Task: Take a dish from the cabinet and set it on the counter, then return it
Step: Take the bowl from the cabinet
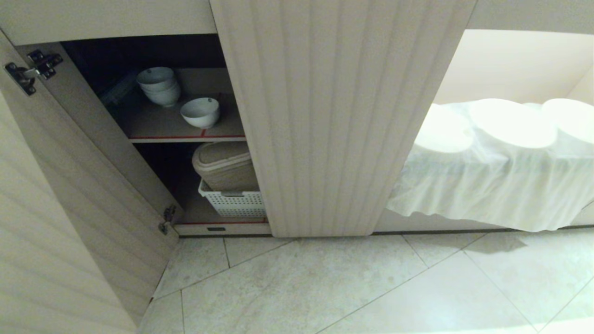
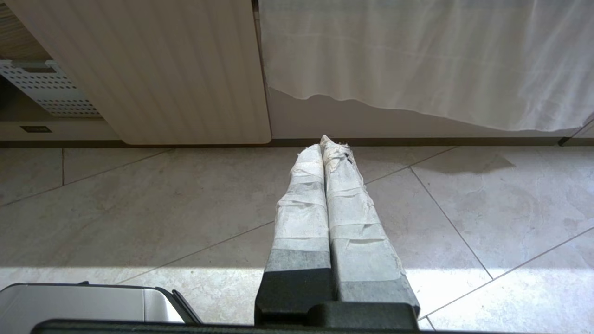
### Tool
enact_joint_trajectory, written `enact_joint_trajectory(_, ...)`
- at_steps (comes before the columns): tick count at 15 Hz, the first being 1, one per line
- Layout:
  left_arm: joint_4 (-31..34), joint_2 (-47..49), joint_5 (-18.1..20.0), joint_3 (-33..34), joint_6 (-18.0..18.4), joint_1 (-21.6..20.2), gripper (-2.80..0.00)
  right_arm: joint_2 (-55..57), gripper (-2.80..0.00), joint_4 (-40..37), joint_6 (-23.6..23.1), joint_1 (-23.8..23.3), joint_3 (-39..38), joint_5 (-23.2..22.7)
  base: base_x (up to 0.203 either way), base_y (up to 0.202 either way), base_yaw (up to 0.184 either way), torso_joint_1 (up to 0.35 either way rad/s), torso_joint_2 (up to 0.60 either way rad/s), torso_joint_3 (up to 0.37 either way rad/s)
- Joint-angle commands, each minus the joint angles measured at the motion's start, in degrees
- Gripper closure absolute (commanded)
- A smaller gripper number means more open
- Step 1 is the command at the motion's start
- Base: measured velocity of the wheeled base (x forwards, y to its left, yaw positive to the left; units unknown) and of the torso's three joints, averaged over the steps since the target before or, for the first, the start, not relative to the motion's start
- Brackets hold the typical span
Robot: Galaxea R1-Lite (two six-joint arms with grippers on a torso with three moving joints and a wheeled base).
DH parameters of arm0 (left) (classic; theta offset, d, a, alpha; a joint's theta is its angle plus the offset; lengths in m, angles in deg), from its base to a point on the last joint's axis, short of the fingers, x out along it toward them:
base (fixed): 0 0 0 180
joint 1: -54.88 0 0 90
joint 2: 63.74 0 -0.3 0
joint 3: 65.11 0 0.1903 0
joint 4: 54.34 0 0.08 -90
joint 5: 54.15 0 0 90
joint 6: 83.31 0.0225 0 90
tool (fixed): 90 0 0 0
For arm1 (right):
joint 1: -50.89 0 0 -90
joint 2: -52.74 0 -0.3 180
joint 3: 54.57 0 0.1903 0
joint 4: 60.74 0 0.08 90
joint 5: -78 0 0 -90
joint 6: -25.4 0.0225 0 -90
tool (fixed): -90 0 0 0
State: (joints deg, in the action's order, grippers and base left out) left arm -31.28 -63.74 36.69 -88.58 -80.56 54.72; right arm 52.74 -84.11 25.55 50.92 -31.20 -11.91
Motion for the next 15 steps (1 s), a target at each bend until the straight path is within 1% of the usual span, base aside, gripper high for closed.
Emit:
enact_joint_trajectory(1, -0.05, 0.0, 0.04, 0.01, -0.11, -0.02, 0.0, 0.0, 0.0, 0.07, 0.02, -0.01, 0.0, -0.01, 0.0, 0.0, 0.0, 0.0, 0.0, 0.0)
enact_joint_trajectory(7, -0.05, 0.0, -0.14, 0.09, -0.28, -0.02, 0.0, 0.0, 0.0, 0.0, 0.02, -0.02, 0.0, -0.01, 0.0, 0.0, 0.0, 0.0, 0.0, 0.0)
enact_joint_trajectory(8, -0.05, 0.0, -0.14, 0.01, -0.28, -0.02, 0.0, 0.0, 0.0, 0.0, 0.02, 0.05, 0.0, -0.01, 0.095, 0.0, 0.003, -0.001, 0.0, 0.009)
enact_joint_trajectory(15, -0.05, 0.0, -0.14, 0.01, -0.37, -0.02, 0.0, 0.0, 0.0, 0.04, 0.02, 0.06, 0.0, -0.01, 0.194, 0.0, 0.0, 0.002, 0.0, 0.002)
